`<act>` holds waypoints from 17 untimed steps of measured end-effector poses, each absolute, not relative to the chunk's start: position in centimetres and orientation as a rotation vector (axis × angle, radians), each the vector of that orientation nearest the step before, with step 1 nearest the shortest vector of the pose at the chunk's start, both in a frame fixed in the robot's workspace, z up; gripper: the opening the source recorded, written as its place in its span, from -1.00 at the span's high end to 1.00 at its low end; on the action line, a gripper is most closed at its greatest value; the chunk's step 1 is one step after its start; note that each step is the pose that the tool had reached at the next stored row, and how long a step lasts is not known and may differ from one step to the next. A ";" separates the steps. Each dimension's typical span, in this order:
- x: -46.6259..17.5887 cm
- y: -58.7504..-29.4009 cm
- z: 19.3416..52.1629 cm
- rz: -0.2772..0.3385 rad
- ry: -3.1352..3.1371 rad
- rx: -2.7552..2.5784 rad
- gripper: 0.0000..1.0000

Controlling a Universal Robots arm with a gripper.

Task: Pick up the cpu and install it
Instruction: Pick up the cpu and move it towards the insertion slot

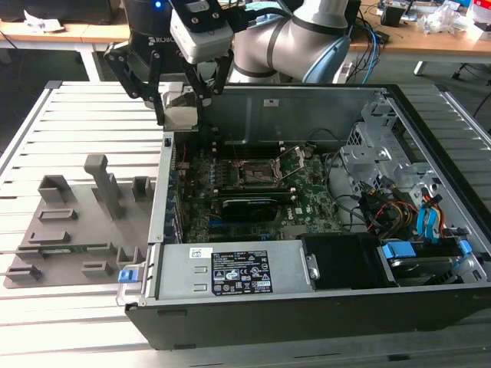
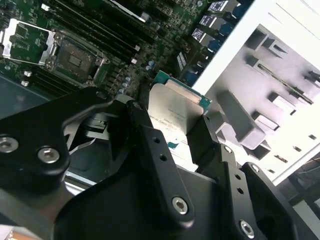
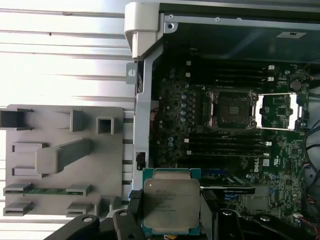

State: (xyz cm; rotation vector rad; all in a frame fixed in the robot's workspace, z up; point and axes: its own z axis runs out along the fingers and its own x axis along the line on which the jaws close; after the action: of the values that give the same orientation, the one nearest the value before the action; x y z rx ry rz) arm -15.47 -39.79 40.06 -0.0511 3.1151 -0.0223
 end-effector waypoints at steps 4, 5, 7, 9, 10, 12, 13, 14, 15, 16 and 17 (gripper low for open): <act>-14.5 -39.8 40.1 -0.022 3.115 -0.051 -0.09; -14.3 -39.8 40.1 -0.022 3.115 -0.051 -0.09; -14.0 -39.8 40.1 -0.022 3.115 -0.051 -0.09; -13.6 -39.8 40.1 -0.022 3.115 -0.051 -0.09; -13.5 -39.8 40.1 -0.022 3.115 -0.051 -0.09; -13.1 -39.8 40.1 -0.022 3.115 -0.051 -0.09; -12.9 -39.8 40.1 -0.022 3.115 -0.051 -0.09; -12.9 -39.8 40.0 -0.022 3.115 -0.050 -0.09; -12.8 -39.8 40.0 -0.022 3.115 -0.048 -0.09; -12.8 -39.8 40.0 -0.022 3.115 -0.045 -0.09; -12.7 -39.8 40.0 -0.023 3.115 -0.043 -0.09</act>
State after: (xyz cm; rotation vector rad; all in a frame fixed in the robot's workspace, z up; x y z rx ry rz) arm -12.73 -39.78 39.95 -0.0429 3.1154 -0.0225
